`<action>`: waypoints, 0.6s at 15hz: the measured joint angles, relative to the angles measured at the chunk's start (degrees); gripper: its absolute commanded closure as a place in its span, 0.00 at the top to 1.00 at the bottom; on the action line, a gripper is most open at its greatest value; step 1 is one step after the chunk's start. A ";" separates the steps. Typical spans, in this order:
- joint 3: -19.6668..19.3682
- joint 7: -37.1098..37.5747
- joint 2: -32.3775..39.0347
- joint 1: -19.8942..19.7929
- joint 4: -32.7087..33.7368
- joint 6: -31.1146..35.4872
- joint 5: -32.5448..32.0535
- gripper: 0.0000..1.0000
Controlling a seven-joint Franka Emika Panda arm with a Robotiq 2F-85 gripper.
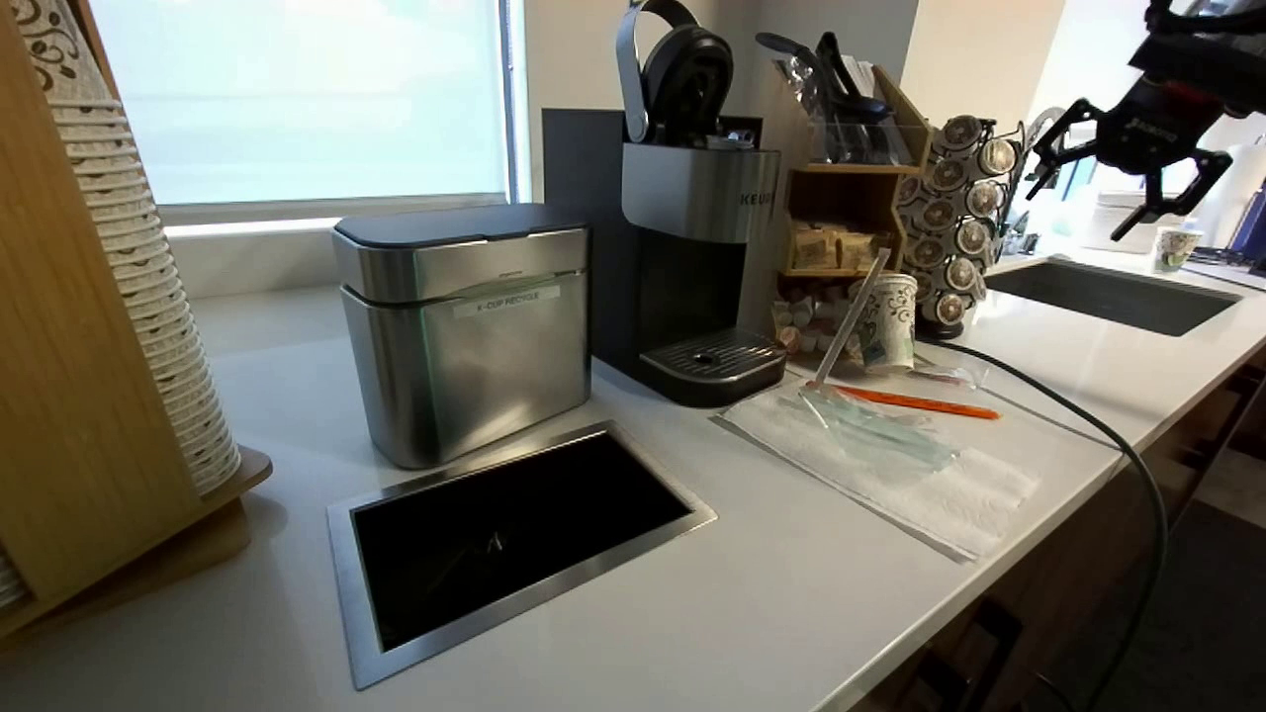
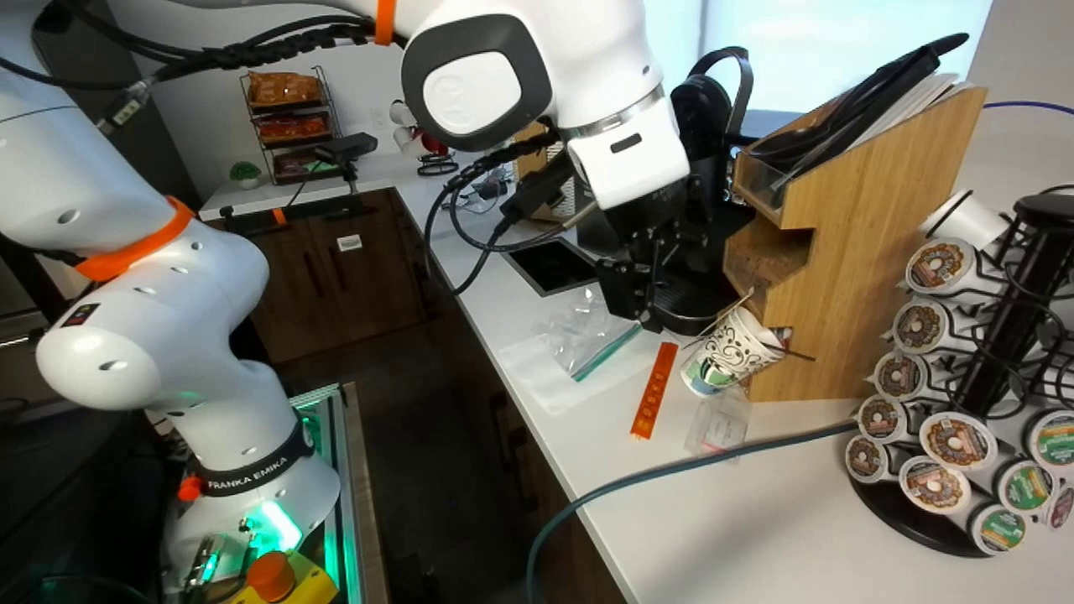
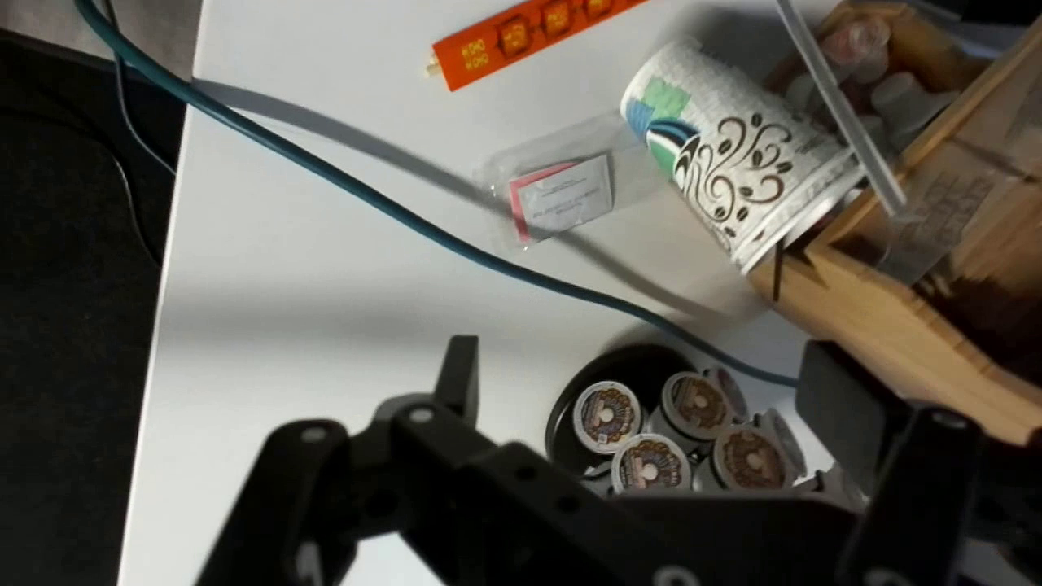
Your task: Move the cup to the left and put the straw in the cup
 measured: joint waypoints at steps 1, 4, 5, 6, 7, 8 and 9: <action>-0.04 1.56 1.12 -0.28 0.78 0.00 0.01 1.00; -0.01 2.59 2.50 -0.05 1.65 -0.06 0.04 1.00; -0.31 2.44 2.70 0.11 1.86 -0.86 0.54 1.00; -0.74 2.32 3.12 0.25 2.36 -2.41 1.24 1.00; -1.29 2.31 3.86 0.35 3.22 -4.62 2.09 1.00; -2.05 2.49 4.89 0.34 4.36 -7.16 2.98 1.00; -3.07 2.61 6.15 0.31 5.82 -9.72 4.05 1.00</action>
